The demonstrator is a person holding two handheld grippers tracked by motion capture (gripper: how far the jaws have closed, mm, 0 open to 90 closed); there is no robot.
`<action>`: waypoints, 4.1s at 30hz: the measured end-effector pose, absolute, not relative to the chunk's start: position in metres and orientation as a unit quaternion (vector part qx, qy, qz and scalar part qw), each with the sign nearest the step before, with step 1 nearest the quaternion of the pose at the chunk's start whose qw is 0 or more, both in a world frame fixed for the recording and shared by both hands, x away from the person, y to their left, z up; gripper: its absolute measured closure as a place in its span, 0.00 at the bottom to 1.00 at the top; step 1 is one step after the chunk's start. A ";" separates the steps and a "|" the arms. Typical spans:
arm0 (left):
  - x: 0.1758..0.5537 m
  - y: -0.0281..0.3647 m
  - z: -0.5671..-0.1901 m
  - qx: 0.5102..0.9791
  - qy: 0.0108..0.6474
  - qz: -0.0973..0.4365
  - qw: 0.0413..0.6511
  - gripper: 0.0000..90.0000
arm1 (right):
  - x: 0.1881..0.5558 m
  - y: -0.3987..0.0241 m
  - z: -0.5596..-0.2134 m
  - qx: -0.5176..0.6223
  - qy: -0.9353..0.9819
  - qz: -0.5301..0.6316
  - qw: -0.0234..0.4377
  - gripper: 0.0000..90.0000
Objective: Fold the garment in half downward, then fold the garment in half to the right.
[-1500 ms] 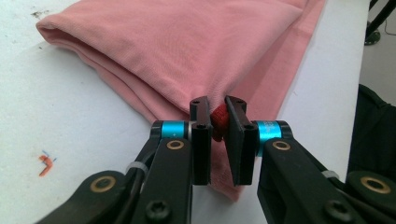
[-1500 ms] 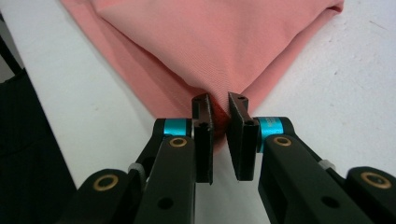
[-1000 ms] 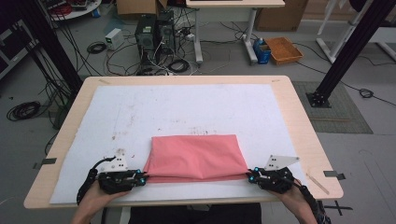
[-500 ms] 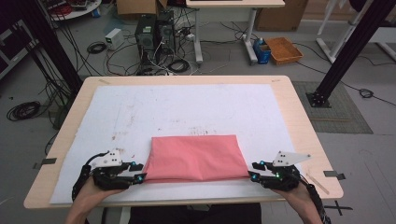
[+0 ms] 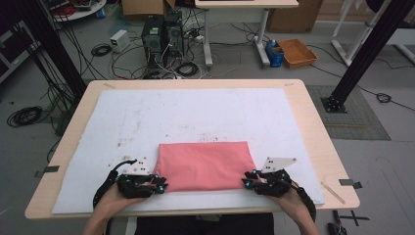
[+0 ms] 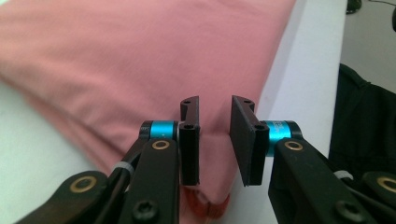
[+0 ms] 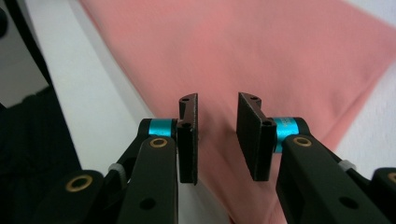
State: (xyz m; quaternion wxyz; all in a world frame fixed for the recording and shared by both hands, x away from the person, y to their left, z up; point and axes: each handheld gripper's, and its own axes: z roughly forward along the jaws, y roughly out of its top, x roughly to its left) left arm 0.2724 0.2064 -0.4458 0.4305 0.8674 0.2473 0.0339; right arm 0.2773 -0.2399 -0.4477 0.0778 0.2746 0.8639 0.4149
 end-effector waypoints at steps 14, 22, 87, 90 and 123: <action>0.273 0.226 -0.429 0.845 0.273 0.078 0.454 0.51 | 0.277 -0.250 -0.442 0.298 0.844 0.437 0.086 0.47; 0.267 0.240 -0.418 0.831 0.291 0.123 0.459 0.39 | 0.281 -0.259 -0.431 0.336 0.815 0.453 0.134 0.23; 0.255 0.220 -0.440 0.872 0.303 0.081 0.374 0.37 | 0.279 -0.264 -0.426 0.337 0.819 0.439 0.151 0.26; 0.256 0.220 -0.441 0.874 0.301 0.077 0.374 0.38 | 0.279 -0.264 -0.426 0.337 0.819 0.439 0.151 0.26; 0.251 0.220 -0.440 0.884 0.280 0.108 0.357 0.79 | 0.287 -0.252 -0.422 0.334 0.821 0.437 0.151 0.29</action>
